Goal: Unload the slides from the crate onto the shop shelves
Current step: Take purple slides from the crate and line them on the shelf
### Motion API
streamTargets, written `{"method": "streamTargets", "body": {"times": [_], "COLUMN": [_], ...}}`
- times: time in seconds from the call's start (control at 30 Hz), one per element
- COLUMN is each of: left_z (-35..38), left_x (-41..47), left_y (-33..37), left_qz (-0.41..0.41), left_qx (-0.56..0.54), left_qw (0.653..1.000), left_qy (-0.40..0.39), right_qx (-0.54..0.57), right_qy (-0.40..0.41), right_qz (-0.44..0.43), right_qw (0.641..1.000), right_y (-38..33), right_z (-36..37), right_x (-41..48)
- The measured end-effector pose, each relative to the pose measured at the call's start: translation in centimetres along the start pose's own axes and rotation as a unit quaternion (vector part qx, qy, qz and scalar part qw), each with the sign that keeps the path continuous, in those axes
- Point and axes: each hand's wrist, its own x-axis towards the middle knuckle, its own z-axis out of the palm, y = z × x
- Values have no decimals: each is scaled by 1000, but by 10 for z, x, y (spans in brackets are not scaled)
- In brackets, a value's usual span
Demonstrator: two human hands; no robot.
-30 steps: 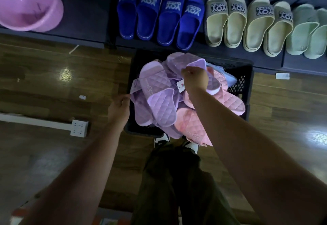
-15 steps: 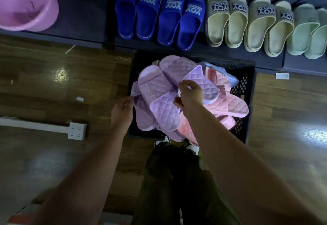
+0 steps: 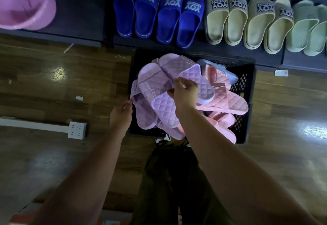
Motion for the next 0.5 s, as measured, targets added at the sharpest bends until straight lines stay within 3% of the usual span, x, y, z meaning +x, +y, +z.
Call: {"method": "streamTargets", "body": {"times": [0.13,0.23,0.5], "left_z": [0,0,-2], "left_x": [-1,0,-8], "left_y": [-2,-1,13], "left_qz": [-6,-10,-1], "left_qx": [1,-9,-30], "left_qw": [1000,1000,999], "left_qy": [-2,0,16], "right_qx": [99,121,92], "right_qy": [-69,-94,-37], "right_qz": [49,2,7], "right_qw": [991,988,995], "right_y": [0,-2,-13], "right_z": [-3,-5,-8], "right_x": [-6,-3,-8]}}
